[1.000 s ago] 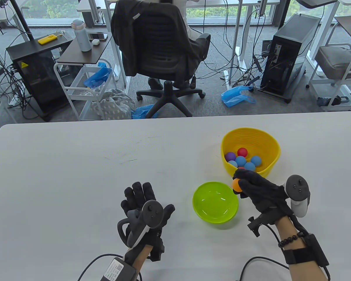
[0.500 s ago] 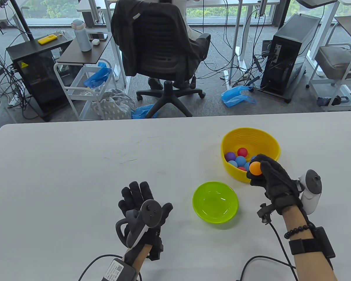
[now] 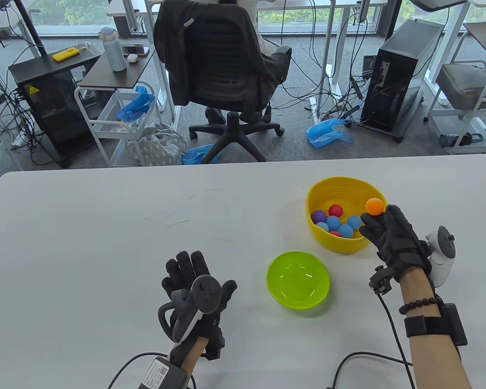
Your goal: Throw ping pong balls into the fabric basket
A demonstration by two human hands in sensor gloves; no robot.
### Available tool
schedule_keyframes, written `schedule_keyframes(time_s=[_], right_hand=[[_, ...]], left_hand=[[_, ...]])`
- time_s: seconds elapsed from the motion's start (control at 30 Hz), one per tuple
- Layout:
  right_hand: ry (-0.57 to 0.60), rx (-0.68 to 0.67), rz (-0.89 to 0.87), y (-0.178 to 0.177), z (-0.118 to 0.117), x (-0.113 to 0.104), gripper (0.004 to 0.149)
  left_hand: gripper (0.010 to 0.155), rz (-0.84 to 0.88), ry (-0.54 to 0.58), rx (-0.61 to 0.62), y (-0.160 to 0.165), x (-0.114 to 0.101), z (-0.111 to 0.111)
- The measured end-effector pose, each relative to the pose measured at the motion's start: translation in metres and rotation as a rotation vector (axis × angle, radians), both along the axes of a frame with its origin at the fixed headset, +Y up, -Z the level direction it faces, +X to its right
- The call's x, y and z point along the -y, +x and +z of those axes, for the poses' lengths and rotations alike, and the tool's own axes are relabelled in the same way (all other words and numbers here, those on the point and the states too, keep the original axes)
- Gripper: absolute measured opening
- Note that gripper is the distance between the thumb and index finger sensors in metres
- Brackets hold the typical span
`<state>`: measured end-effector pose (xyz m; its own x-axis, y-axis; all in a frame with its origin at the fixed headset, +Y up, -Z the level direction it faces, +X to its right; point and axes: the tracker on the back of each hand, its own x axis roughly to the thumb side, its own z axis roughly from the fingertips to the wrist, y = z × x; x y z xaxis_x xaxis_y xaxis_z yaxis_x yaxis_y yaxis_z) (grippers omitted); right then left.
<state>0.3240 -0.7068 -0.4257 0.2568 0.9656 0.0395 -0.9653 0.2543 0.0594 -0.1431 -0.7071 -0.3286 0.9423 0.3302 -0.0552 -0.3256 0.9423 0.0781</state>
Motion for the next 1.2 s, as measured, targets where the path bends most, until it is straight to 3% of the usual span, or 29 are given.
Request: schedule_keyframes(time_s=[0.33, 0.57, 0.83, 1.0, 1.2], right_hand=[[0.075, 0.101, 0.103, 0.002, 0.020, -0.013, 0.079], [0.147, 0.238, 0.480, -0.005, 0.049, -0.026, 0.064], [0.304, 0.248, 1.042, -0.027, 0.074, -0.040, 0.056], [0.352, 0.261, 1.356, -0.030, 0.079, -0.030, 0.056], [0.306, 0.237, 1.546, -0.025, 0.075, -0.012, 0.066]], left_hand=[[0.104, -0.005, -0.007, 0.014, 0.002, 0.001, -0.001], [0.105, -0.008, 0.007, 0.029, 0.004, -0.001, 0.001], [0.104, 0.006, -0.020, 0.029, 0.003, -0.003, 0.001], [0.104, 0.015, -0.048, 0.023, 0.002, -0.002, 0.001], [0.106, -0.004, -0.061, 0.040, 0.004, -0.002, 0.000]])
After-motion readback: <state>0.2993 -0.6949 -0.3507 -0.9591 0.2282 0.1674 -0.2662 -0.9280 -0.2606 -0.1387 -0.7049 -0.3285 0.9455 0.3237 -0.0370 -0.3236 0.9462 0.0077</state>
